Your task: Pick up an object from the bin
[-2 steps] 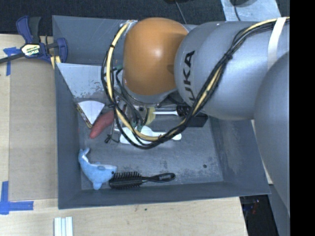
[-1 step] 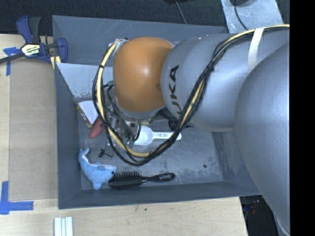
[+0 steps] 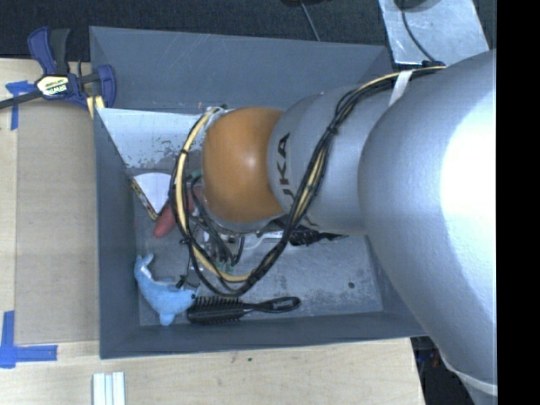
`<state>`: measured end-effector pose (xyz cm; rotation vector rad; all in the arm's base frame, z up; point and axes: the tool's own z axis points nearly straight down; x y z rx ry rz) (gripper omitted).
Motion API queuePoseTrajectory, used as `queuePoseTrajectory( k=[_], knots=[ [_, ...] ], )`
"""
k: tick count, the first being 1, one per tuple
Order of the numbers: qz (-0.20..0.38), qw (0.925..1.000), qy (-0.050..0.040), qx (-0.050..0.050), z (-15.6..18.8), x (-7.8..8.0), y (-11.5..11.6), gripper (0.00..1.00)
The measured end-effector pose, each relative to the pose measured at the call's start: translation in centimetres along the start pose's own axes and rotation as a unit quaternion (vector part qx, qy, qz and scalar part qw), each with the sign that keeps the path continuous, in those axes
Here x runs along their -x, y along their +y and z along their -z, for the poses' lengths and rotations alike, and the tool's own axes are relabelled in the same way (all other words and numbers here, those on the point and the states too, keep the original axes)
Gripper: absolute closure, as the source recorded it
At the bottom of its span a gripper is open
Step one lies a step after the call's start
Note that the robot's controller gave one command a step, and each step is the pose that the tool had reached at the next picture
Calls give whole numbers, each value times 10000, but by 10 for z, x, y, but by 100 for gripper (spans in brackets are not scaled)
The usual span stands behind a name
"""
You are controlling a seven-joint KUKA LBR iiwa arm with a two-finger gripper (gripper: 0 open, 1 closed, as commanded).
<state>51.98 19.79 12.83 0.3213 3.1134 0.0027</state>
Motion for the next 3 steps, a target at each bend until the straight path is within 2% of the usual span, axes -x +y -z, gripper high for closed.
queuePoseTrajectory(
  k=[1, 2, 3],
  knots=[
    [727, 9973, 41, -5, 33, -11, 9, 0],
    [817, 9966, -32, 31, 42, -9, 14, 0],
    [1895, 9819, -7, 12, 65, -7, 2, 0]
  ],
)
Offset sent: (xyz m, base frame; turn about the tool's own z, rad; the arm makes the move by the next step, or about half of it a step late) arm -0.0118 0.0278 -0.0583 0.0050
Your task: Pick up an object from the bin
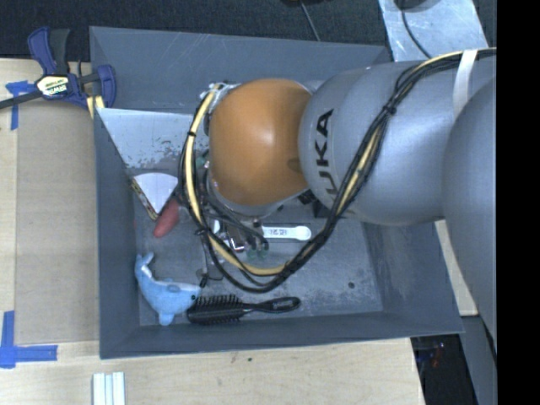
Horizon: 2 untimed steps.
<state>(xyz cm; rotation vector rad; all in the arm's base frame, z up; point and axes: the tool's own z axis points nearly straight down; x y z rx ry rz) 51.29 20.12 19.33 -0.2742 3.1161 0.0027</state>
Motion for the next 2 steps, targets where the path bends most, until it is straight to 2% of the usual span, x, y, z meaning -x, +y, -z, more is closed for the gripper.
queuePoseTrajectory(
  k=[1, 2],
  knots=[
    [-195, 9998, -30, 12, -53, -15, -6, 0],
    [-26, 10000, -58, 10, -57, -14, 16, 0]
  ],
)
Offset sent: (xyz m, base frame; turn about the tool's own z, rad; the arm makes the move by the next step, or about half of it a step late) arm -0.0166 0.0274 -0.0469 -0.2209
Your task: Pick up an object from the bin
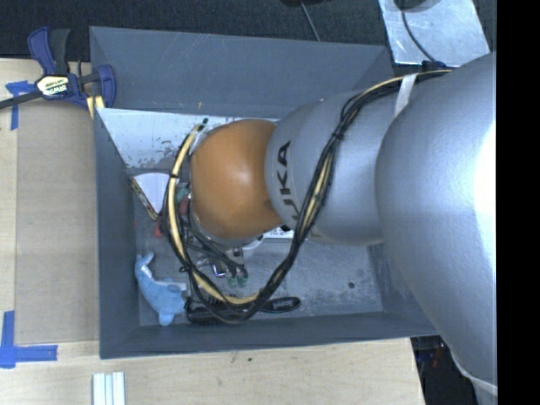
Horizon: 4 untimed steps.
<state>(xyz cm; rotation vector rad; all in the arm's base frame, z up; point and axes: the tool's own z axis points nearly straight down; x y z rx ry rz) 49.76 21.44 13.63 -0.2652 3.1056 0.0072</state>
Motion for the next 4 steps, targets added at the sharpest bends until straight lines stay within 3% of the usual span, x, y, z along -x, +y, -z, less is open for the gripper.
queuePoseTrajectory(
  k=[1, 2, 3, 4],
  knots=[
    [-863, 9963, 21, -8, -64, 5, 6, 100],
    [-866, 9962, 21, -7, -64, 5, 5, 100],
    [-664, 9978, -19, 0, 25, 9, -3, 100],
    [-681, 9977, 45, -15, -50, 2, 7, 100]
  ],
)
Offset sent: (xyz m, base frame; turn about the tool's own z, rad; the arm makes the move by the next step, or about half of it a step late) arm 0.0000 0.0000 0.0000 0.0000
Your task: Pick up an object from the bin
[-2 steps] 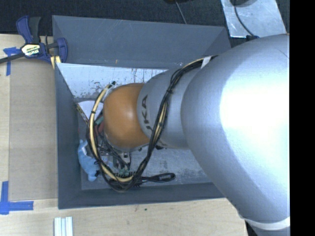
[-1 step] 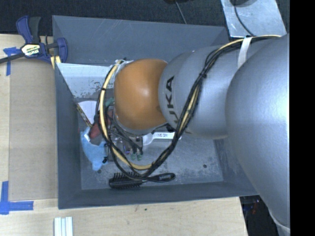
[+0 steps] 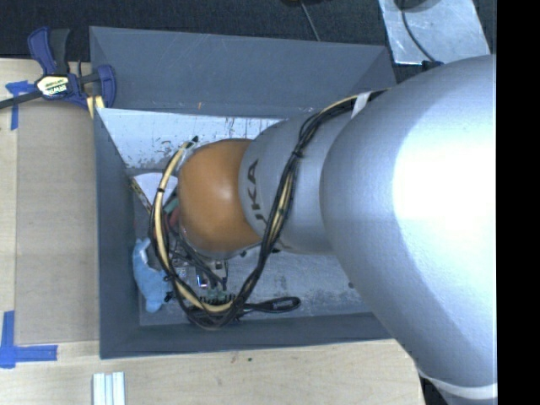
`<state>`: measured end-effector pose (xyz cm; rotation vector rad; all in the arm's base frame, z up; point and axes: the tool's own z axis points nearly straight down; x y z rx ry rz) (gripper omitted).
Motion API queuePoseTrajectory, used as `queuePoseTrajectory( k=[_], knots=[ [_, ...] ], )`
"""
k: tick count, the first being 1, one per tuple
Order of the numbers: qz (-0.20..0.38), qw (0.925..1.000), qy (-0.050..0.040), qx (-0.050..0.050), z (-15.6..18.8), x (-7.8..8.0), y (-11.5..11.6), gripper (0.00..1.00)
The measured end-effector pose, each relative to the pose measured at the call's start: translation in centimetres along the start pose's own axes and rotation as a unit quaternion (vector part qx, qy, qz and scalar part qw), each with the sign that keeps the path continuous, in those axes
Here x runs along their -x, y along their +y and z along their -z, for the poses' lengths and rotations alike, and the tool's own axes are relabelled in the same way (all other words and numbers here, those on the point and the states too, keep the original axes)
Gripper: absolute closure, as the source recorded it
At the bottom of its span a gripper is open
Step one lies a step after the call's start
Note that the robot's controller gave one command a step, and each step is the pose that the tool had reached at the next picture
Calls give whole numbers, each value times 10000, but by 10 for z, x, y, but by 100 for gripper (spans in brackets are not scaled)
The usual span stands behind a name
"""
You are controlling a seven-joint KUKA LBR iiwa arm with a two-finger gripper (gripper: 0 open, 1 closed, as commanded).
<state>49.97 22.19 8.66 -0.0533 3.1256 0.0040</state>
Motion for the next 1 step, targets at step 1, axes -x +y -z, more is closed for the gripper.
queuePoseTrajectory(
  k=[1],
  knots=[
    [-69, 9999, -109, 36, 23, -2, 3, 100]
  ],
)
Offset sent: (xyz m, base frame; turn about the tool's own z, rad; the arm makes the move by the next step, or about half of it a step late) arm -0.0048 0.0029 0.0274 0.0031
